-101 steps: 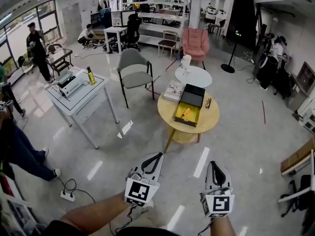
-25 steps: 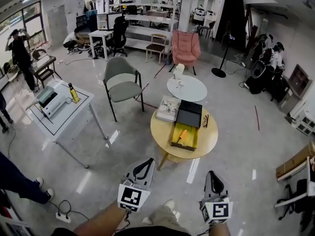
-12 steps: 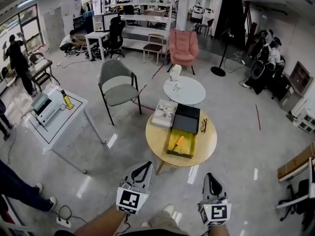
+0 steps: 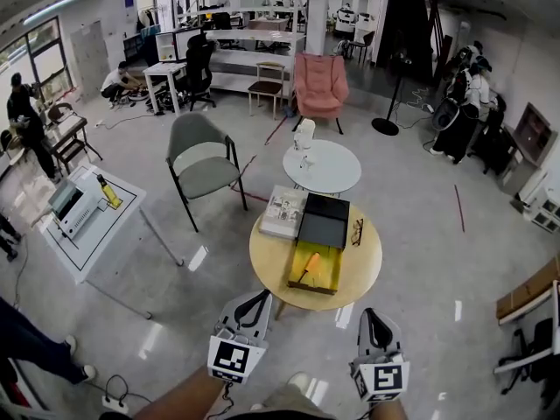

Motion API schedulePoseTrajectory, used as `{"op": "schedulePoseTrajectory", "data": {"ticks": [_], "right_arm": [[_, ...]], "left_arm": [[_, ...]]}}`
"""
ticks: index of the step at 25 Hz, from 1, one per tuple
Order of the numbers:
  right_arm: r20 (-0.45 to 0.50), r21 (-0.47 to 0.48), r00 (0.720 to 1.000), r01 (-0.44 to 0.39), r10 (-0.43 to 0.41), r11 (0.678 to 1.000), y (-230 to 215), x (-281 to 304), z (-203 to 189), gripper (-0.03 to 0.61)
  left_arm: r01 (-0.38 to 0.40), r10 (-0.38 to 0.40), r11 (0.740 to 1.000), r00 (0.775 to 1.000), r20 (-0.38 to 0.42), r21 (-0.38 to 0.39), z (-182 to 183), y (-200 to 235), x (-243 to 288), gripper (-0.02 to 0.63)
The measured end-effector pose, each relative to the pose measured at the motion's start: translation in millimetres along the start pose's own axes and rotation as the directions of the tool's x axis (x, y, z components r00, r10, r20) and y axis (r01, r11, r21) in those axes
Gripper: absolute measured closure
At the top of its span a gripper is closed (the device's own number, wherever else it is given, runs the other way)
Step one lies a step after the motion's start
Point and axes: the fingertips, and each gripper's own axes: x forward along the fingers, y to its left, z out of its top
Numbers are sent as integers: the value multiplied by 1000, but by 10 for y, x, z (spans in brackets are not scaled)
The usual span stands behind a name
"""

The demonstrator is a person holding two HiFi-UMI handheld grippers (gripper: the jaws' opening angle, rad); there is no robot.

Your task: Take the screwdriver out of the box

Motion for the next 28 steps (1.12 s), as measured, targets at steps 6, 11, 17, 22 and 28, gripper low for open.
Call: {"op": "schedulePoseTrajectory", "data": {"ticks": [6,11,17,22,28], "right_arm": [[9,13,1000,-14,14,1000,-214,254,46,565],[18,22,999,-40,39,999,-358,446,58,565],[28,33,997,-77,76,996,-603,678,69,565],[32,16,991,-130,129,991,-739,846,36,565],[27,34,987,-162,161,986,-824,968,11,565]], "left_arm": [[-19,19,1000,1000,-7,-1,32,29,293,601],[-42,42,999,999,-2,9,87,52,529,601],[-67,67,998,998,-11,5,126,20,815,601],[-102,102,995,995,9,2,209,22,983,601],[-149,150,989,988,-22,19,137,95,1024,601]]}}
